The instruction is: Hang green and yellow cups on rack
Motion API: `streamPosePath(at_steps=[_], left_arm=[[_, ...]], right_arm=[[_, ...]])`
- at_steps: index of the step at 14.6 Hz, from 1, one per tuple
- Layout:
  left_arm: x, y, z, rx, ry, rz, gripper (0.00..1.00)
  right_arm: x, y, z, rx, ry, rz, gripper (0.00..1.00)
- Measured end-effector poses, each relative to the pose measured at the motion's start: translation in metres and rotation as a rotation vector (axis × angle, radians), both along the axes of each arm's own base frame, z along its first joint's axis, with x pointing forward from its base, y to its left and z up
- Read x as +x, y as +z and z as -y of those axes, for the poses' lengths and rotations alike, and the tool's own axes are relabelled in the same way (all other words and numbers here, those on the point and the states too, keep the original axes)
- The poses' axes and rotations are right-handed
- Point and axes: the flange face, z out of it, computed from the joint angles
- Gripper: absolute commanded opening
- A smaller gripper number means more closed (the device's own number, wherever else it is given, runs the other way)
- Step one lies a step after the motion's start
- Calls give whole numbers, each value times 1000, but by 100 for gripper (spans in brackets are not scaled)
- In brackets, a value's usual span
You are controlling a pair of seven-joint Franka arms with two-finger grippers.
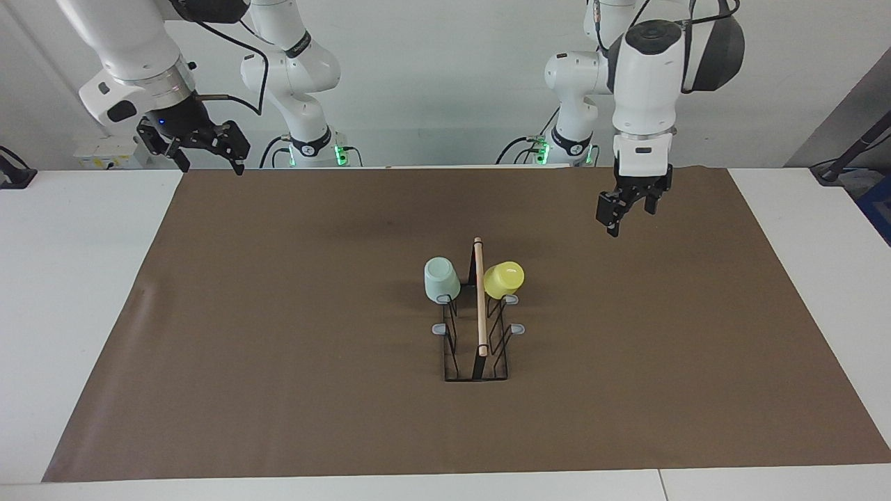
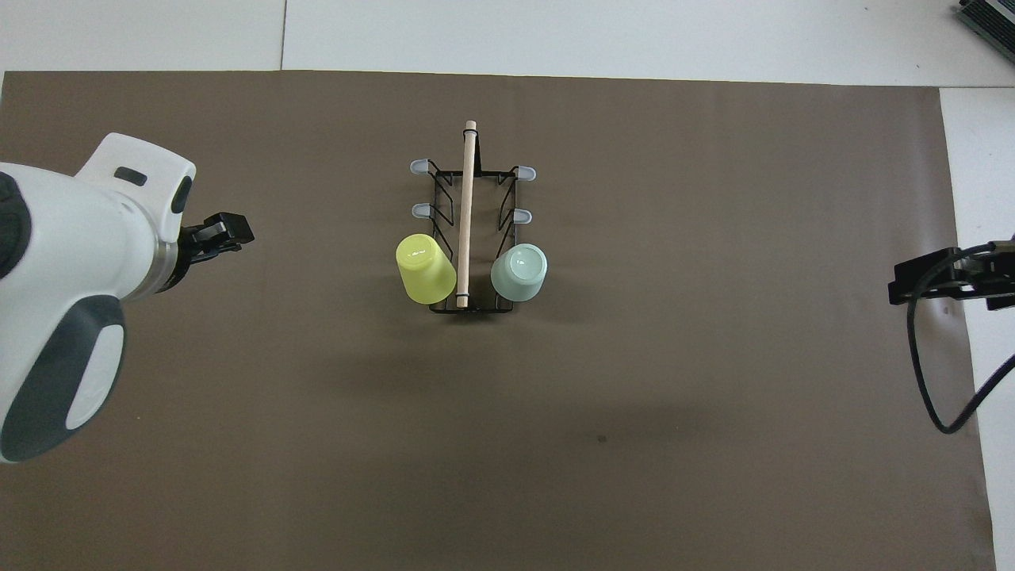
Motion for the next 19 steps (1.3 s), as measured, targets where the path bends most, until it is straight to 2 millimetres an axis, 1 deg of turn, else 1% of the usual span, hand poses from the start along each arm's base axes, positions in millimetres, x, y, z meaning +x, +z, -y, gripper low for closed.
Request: streamPosePath(at_steps=[3, 4, 6, 8, 9, 12, 14, 16, 19], left_arm=[[8, 3, -42, -73, -129, -29, 100], [9, 5, -51, -74, -176, -33, 100], [10, 9, -63, -66, -256, -41, 100], [10, 21, -68, -57, -316, -51, 100], [12, 31, -71, -53, -341, -58, 100], [19, 73, -78, -42, -400, -82, 100], [18, 94, -78, -40, -411, -89, 100], [13, 102, -79, -45, -412, -128, 100], [9, 117, -74, -45, -423, -128, 100]], right_arm=[[0, 0, 3, 0, -6, 0, 100], [0, 0, 4, 0, -7, 0, 100], [0, 0, 4, 0, -7, 0, 100], [0, 0, 4, 0, -8, 0, 100], [0, 0, 4, 0, -8, 0, 100], [0, 0, 4, 0, -8, 0, 100], [0, 0, 4, 0, -8, 0, 100], [0, 0, 4, 0, -8, 0, 100], [0, 0, 4, 0, -8, 0, 100]])
